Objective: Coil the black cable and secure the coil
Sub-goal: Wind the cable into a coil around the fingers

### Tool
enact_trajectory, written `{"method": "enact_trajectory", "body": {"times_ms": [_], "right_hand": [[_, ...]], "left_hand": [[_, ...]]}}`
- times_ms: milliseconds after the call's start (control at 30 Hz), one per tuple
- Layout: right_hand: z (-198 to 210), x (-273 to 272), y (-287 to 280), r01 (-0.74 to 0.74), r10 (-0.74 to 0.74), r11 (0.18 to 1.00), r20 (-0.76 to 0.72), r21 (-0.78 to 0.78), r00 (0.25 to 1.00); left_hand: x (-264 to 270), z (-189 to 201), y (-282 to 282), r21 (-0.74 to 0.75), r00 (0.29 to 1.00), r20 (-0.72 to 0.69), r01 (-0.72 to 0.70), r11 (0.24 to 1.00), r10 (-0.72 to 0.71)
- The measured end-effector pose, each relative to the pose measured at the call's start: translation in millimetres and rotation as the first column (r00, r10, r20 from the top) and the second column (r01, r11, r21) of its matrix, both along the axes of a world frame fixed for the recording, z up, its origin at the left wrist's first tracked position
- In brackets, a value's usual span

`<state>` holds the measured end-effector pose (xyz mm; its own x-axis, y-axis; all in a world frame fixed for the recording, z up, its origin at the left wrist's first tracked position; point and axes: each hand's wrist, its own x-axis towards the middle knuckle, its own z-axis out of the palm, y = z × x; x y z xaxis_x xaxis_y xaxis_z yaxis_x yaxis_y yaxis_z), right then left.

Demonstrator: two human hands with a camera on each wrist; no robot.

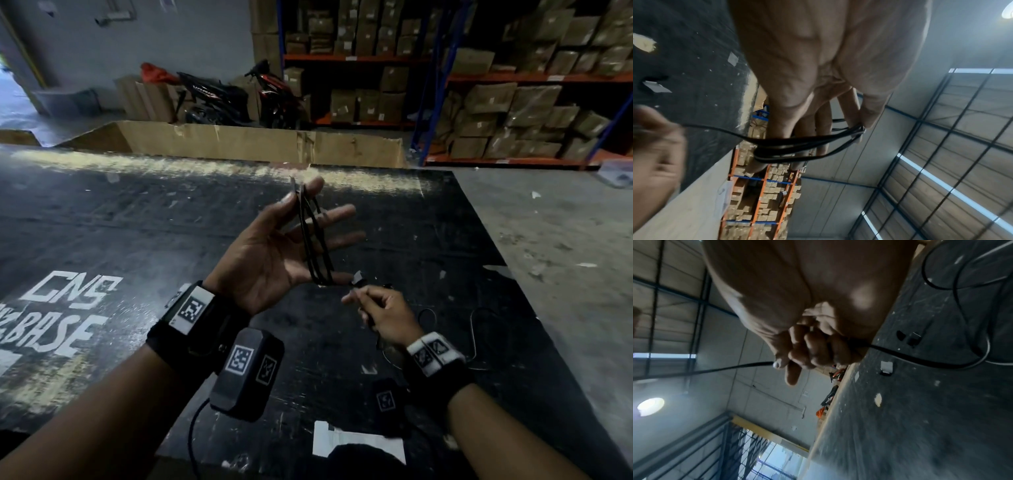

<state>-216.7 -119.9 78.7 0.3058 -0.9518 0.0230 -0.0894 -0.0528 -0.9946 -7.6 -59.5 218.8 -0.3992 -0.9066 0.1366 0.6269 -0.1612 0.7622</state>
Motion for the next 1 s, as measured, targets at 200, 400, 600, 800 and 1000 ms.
{"method": "enact_trajectory", "body": {"times_ms": [200, 400, 600, 800, 1000], "right_hand": [[61.6, -2.2, -35.6, 0.076, -0.106, 0.969, -0.117, -0.234, 0.987], [106.8, 6.5, -31.7, -0.133, 0.002, 0.926, -0.349, -0.353, 0.937], [117.4, 9.2, -28.0, -0.243, 0.066, 0.911, -0.464, -0.333, 0.883], [112.8, 6.7, -1.0, -0.239, 0.041, 0.862, -0.408, -0.447, 0.912], [81.1, 0.5, 20.9, -0.102, -0.013, 0.891, -0.25, -0.442, 0.968]], "left_hand": [[-13.4, -37.5, 18.0, 0.153, 0.97, 0.227, 0.048, 0.987, -0.082], [-17.0, -58.6, 21.0, 0.225, 0.921, 0.386, -0.05, 0.973, -0.042], [-20.2, -68.2, 21.2, 0.237, 0.842, 0.536, -0.073, 0.969, -0.067], [-4.5, -74.3, 10.4, 0.217, 0.832, 0.553, -0.193, 0.957, 0.042], [9.0, -71.1, 1.4, 0.186, 0.862, 0.496, -0.227, 0.956, 0.108]]}}
